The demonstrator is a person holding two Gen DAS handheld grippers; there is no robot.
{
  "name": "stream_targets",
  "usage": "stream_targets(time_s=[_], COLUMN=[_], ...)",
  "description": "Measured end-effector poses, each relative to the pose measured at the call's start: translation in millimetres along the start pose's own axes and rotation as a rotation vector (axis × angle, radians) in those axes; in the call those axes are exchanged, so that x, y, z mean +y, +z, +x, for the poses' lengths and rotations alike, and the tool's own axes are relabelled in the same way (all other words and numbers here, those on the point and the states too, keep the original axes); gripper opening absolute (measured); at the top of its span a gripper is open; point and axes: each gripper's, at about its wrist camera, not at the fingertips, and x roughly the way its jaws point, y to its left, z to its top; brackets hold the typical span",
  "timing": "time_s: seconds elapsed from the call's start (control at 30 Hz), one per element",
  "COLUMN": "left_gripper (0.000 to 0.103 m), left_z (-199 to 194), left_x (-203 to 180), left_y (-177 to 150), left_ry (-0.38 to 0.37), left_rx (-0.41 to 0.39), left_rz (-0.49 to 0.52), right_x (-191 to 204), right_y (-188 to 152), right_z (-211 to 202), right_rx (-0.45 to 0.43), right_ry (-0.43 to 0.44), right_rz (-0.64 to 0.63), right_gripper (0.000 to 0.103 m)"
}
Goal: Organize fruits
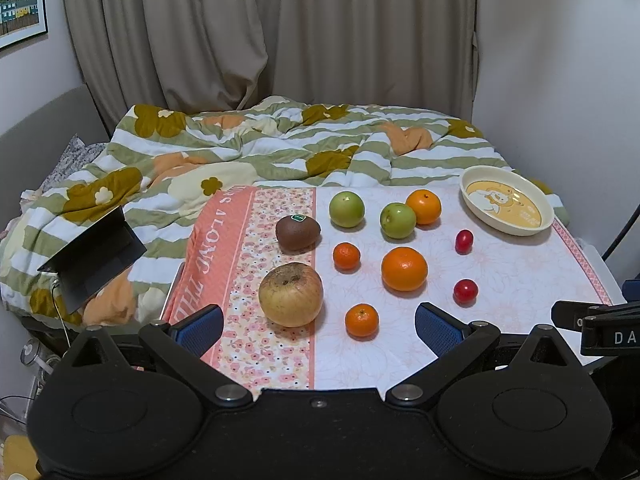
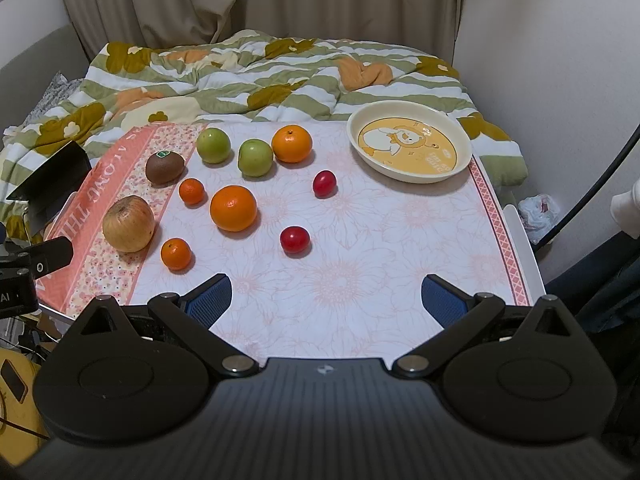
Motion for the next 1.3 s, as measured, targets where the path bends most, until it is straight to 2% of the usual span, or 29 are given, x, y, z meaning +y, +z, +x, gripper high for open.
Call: stream_targets(time_s=[1.3], left_gripper=[0.103], left_z=[-7.1], left_x=[-0.4], left_y=[6.2], left_ry=[-0.014], left_rx=[-0.009], left_rz=[-0.016], right_x=[2.3], right_y=[3.8], right_z=[-8.1], right_rx=[-0.004], right_ry=[0.0], right_rz=[-0.006], right_gripper=[0.103])
